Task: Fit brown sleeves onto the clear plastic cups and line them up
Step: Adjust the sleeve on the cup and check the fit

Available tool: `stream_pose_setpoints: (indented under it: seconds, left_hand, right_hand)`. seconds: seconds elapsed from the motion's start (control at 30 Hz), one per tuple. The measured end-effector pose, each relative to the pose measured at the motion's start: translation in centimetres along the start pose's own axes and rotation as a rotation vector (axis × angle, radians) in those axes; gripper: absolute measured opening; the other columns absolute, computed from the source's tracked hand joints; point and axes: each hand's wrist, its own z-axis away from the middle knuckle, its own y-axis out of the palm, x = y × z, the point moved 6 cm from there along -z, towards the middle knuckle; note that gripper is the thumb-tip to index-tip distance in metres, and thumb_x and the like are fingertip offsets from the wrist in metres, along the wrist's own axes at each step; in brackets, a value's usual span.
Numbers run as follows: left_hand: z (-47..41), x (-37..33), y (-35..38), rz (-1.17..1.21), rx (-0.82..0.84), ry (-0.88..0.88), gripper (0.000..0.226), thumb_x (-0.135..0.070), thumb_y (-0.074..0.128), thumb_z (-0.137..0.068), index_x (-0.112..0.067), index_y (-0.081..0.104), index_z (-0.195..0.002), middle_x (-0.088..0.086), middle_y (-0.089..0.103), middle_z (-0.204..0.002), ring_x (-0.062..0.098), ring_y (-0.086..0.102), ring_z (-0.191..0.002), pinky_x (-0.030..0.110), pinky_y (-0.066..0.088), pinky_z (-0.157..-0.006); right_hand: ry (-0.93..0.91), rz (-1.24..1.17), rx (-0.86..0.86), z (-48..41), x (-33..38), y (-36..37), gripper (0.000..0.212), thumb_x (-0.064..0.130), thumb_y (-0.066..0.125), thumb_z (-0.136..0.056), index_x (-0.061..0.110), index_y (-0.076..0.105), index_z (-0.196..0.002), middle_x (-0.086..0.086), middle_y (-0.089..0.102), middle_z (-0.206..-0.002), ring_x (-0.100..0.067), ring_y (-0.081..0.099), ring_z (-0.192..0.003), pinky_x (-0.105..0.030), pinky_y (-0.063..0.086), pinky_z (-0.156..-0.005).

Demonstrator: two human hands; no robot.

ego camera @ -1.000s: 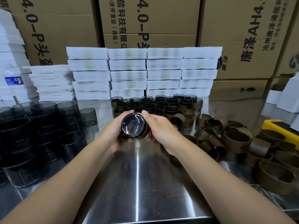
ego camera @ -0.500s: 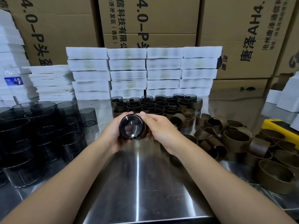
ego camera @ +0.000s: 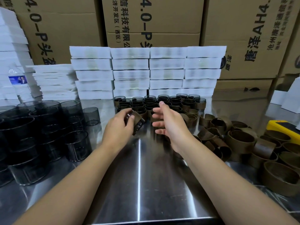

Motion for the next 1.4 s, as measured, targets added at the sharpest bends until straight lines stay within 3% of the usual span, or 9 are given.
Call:
stream_pose_setpoints:
  seconds: [0.2, 0.33, 0.53, 0.63, 0.7, 0.77, 0.93, 1.03, 1.4]
  left_hand:
    - [0.1, -0.1, 1.7, -0.063, 0.134, 0.159, 0.031, -0.012, 0.068, -0.087, -0.012, 0.067, -0.118, -0.003, 0.049, -0.107, 0.016, 0.052, -0.097, 0.016, 0.036, -0.087]
    - [-0.1, 0.0, 0.5, 0.065, 0.027, 0.111, 0.028, 0.003, 0.067, -0.082, -0.014, 0.066, -0.104, -0.005, 0.035, -0.117, 0.017, 0.051, -0.112, 0.027, 0.047, -0.095]
    - [0.2, 0.6, 1.4, -0.123, 0.223, -0.037, 0.022, -0.023, 0.073, -0.079, -0.025, 0.055, -0.067, -0.01, 0.056, -0.064, 0.005, 0.052, -0.061, 0.026, 0.038, -0.059]
    - [0.9, 0.0, 2.7, -0.067, 0.377, 0.021, 0.012, -0.024, 0.07, -0.084, -0.027, 0.068, -0.095, -0.013, 0.069, -0.087, -0.005, 0.059, -0.077, 0.016, 0.039, -0.073]
    - [1.2, -0.4, 3.2, -0.081, 0.465, 0.07, 0.04, -0.023, 0.067, -0.087, -0.021, 0.061, -0.127, -0.008, 0.064, -0.124, 0.003, 0.056, -0.115, 0.007, 0.031, -0.089]
    - [1.4, -0.9, 3.3, -0.107, 0.505, 0.123, 0.051, -0.021, 0.066, -0.088, -0.018, 0.052, -0.138, -0.005, 0.052, -0.142, 0.008, 0.043, -0.132, 0.005, 0.022, -0.097]
    - [0.7, -1.0, 1.7, -0.54, 0.363, 0.162, 0.047, -0.037, 0.058, -0.089, -0.026, 0.054, -0.134, -0.001, 0.055, -0.135, 0.02, 0.046, -0.127, 0.031, 0.031, -0.106]
    - [-0.4, -0.1, -0.8, -0.901, 0.26, -0.011, 0.046, -0.045, 0.052, -0.09, -0.029, 0.05, -0.133, 0.004, 0.05, -0.135, 0.026, 0.042, -0.128, 0.046, 0.026, -0.108]
    - [-1.2, 2.4, -3.7, -1.011, 0.319, -0.331, 0.046, -0.044, 0.05, -0.094, -0.031, 0.047, -0.137, 0.003, 0.046, -0.137, 0.027, 0.041, -0.126, 0.037, 0.033, -0.081]
  right_hand:
    - [-0.008, -0.028, -0.022, -0.1, 0.0, -0.1, 0.034, 0.042, 0.042, -0.098, 0.019, 0.064, -0.086, 0.001, 0.062, -0.084, -0.007, 0.054, -0.053, -0.017, 0.043, -0.041]
    - [0.002, -0.025, -0.017, -0.1, -0.1, 0.0, 0.036, 0.042, 0.042, -0.098, 0.019, 0.065, -0.084, 0.002, 0.062, -0.081, -0.005, 0.052, -0.048, -0.017, 0.041, -0.041]
    - [0.006, -0.006, -0.012, 0.0, -0.2, 0.2, 0.035, 0.041, 0.042, -0.099, 0.018, 0.064, -0.084, 0.002, 0.061, -0.077, -0.006, 0.051, -0.047, -0.017, 0.04, -0.041]
    - [0.011, -0.012, -0.008, -0.1, -0.1, 0.2, 0.035, 0.04, 0.042, -0.099, 0.017, 0.063, -0.083, 0.002, 0.061, -0.075, -0.006, 0.05, -0.045, -0.017, 0.04, -0.041]
    - [0.014, -0.011, -0.003, -0.1, -0.1, 0.2, 0.035, 0.04, 0.042, -0.099, 0.017, 0.063, -0.084, 0.002, 0.06, -0.074, -0.006, 0.05, -0.044, -0.017, 0.039, -0.04]
    - [0.013, -0.008, 0.002, 0.0, -0.1, 0.2, 0.035, 0.04, 0.041, -0.099, 0.017, 0.063, -0.084, 0.002, 0.06, -0.073, -0.006, 0.05, -0.043, -0.017, 0.039, -0.041]
    - [0.02, -0.01, 0.005, 0.2, 0.0, 0.3, 0.035, 0.039, 0.041, -0.1, 0.017, 0.062, -0.083, 0.002, 0.059, -0.071, -0.007, 0.049, -0.045, -0.017, 0.039, -0.041]
    - [0.018, -0.001, 0.012, 0.2, 0.1, 0.4, 0.035, 0.038, 0.041, -0.1, 0.016, 0.062, -0.082, 0.001, 0.058, -0.07, -0.007, 0.048, -0.045, -0.018, 0.038, -0.042]
    - [0.02, 0.021, 0.031, 0.4, 0.0, 0.5, 0.035, 0.039, 0.041, -0.1, 0.016, 0.062, -0.083, 0.001, 0.06, -0.07, -0.008, 0.05, -0.047, -0.017, 0.04, -0.043]
